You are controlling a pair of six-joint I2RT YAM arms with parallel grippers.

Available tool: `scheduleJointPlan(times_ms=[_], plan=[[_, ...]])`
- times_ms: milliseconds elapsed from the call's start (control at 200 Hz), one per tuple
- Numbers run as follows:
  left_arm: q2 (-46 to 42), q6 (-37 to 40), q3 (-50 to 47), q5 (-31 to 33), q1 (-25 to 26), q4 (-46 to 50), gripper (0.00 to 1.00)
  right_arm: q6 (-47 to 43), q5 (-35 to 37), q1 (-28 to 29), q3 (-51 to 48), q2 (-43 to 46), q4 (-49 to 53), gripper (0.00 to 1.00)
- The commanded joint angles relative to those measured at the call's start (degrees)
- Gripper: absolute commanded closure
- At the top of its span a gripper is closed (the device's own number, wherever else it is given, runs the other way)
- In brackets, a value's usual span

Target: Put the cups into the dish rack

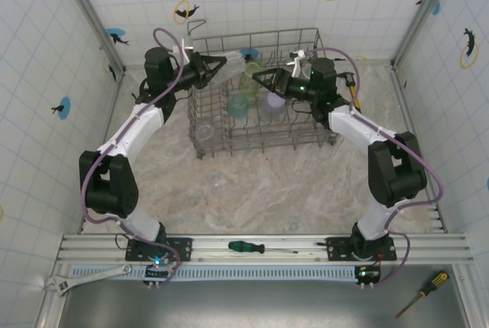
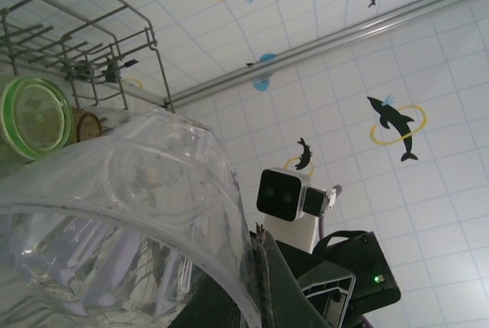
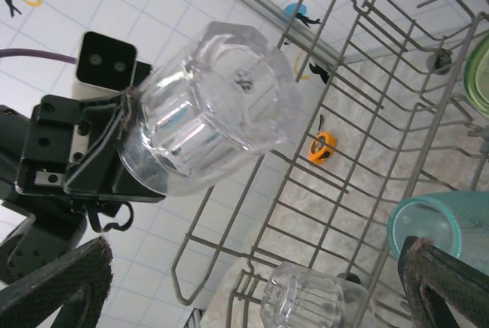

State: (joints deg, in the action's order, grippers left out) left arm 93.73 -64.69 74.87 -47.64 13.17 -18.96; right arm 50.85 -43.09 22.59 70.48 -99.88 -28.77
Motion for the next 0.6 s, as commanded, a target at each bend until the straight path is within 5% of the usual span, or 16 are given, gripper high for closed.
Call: scheduleJointPlan(times_ms=[0, 590], plan=[[0.86, -4.74, 2.47, -1.71, 0.45, -4.80, 1.00, 3.82, -2.24, -0.24, 2.82, -1.95, -7.19, 0.00], [4.50, -18.57, 2.03, -5.18, 2.37, -17.83, 1.00, 17.07, -3.88, -0.79, 9.67, -11.68, -20.78, 0.00]])
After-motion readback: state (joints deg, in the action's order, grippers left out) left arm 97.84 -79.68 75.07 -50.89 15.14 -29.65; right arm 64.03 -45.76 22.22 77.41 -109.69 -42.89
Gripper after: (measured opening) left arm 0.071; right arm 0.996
